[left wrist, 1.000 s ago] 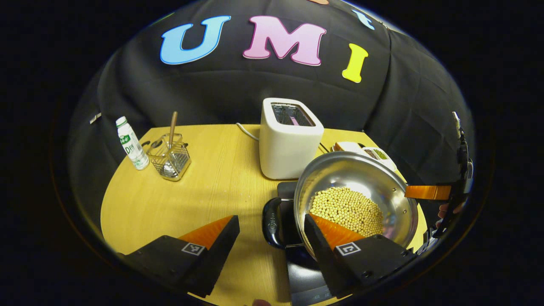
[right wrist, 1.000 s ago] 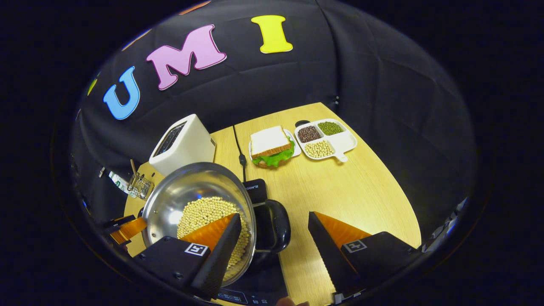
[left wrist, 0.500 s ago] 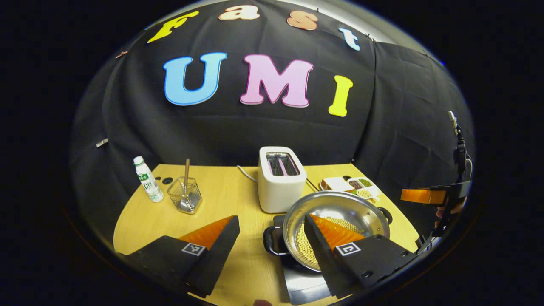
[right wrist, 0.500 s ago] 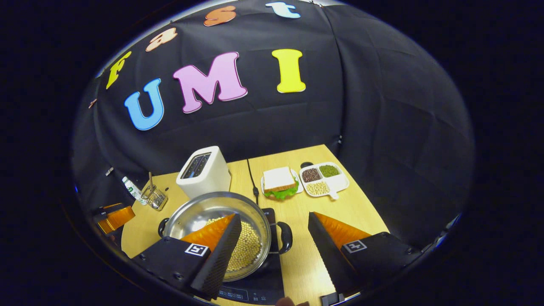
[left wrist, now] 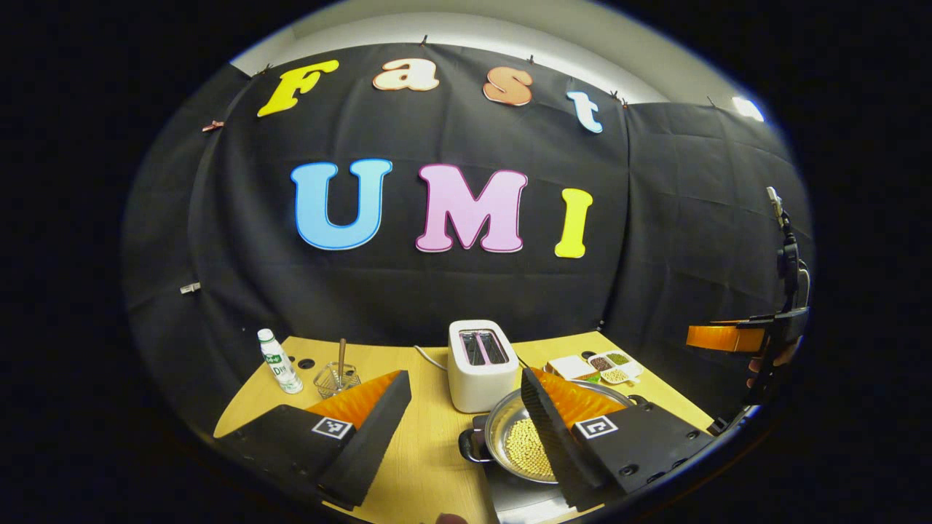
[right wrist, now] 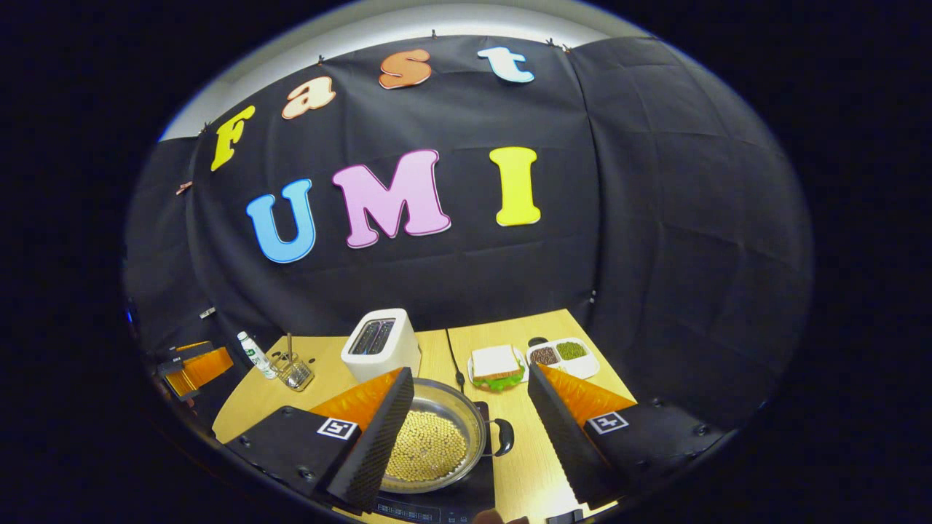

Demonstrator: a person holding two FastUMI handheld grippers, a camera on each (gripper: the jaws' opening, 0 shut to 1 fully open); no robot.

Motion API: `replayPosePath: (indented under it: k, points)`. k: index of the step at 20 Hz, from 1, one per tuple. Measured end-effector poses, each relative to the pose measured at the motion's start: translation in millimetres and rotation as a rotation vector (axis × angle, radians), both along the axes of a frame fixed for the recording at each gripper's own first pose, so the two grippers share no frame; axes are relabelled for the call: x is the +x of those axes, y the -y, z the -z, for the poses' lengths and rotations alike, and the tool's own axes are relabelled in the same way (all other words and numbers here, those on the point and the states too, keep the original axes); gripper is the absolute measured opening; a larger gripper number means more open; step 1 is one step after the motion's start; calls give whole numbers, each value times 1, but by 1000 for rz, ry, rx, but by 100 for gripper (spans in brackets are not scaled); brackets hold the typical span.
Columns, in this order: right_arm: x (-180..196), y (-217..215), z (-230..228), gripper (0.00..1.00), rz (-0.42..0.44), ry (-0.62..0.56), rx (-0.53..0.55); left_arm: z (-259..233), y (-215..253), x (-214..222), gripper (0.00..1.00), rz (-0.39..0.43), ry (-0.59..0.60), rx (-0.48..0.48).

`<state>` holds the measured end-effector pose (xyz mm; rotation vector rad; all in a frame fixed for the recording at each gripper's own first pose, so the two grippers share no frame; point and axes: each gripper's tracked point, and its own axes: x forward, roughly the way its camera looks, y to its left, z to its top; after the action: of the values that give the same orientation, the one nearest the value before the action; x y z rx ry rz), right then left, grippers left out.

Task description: First push the handle of the pot to place it horizontally, then grasp the pot with both hands and set it on the induction cooktop.

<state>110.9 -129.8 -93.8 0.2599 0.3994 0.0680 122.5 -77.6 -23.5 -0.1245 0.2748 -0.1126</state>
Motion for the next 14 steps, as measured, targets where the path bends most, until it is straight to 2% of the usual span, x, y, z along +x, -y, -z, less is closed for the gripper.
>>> replayPosePath:
  k: [8,10,14]
  points:
    - [-11,-9,-63,98,-10,248,-160,-40,-5,-14,95,-25,117,39]
    - [-17,-14,-69,99,-14,274,-176,-45,-5,-21,93,-27,125,29]
    - [-27,-19,-71,98,-27,277,-187,-40,-4,-30,95,-21,119,-2]
